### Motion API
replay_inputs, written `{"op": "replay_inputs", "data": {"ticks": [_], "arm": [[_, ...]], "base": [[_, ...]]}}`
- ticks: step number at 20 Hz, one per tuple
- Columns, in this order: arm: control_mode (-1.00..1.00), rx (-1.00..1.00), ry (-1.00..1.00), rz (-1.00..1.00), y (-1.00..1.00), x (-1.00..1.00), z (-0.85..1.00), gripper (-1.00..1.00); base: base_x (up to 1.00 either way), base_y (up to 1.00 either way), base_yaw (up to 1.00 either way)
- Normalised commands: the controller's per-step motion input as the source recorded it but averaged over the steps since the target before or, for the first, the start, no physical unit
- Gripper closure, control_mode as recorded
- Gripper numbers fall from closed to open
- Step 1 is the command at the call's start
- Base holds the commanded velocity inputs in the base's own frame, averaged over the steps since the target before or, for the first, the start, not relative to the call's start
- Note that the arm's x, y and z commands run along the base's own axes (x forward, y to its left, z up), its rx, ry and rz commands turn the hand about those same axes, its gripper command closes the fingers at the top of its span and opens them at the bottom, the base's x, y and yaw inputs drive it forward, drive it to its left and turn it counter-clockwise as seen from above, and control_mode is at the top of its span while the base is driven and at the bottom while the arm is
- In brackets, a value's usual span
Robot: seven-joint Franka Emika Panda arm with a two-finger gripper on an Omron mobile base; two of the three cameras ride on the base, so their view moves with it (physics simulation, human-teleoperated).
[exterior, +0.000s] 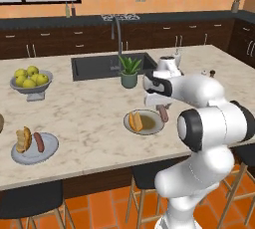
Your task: Place one bun and one sausage from the bowl on each plate.
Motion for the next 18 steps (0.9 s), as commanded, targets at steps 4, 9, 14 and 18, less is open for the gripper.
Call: {"op": "replay_inputs", "data": {"ticks": [4, 9, 14, 18], "arm": [[-1.0, 0.0, 0.01, 0.0, 0.0, 0.24, -0.65, 1.0], [-1.0, 0.0, 0.01, 0.0, 0.0, 0.13, -0.31, 1.0], [-1.0, 0.0, 0.0, 0.0, 0.08, 0.22, -0.29, 1.0], [-1.0, 0.0, 0.0, 0.0, 0.09, 0.31, -0.25, 1.0]], "base": [[0.0, 0.0, 0.0], [0.0, 0.0, 0.0], [0.0, 0.0, 0.0], [0.0, 0.0, 0.0]]}}
